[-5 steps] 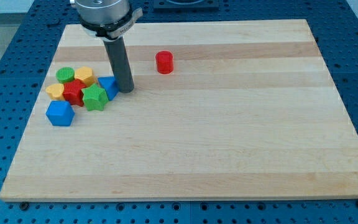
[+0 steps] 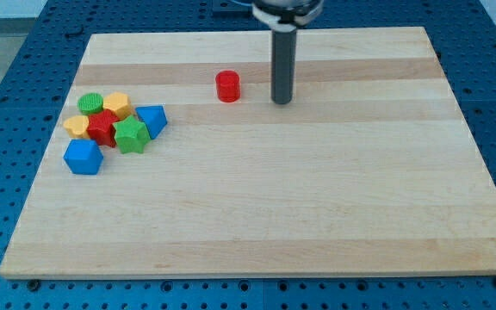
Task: Push the red circle closer to the blue triangle and yellow hexagon
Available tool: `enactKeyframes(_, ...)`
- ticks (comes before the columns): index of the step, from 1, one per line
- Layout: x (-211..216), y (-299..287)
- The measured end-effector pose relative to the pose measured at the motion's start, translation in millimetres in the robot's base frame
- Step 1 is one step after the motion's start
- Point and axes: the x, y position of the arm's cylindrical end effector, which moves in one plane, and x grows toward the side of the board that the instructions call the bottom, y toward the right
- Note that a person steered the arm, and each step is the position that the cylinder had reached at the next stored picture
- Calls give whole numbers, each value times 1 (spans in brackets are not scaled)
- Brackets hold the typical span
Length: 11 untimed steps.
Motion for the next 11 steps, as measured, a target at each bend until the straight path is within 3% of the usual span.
enactKeyframes(4,-29,-98)
enactKeyframes(9,2,-196)
enactKeyframes(11,-4,-188)
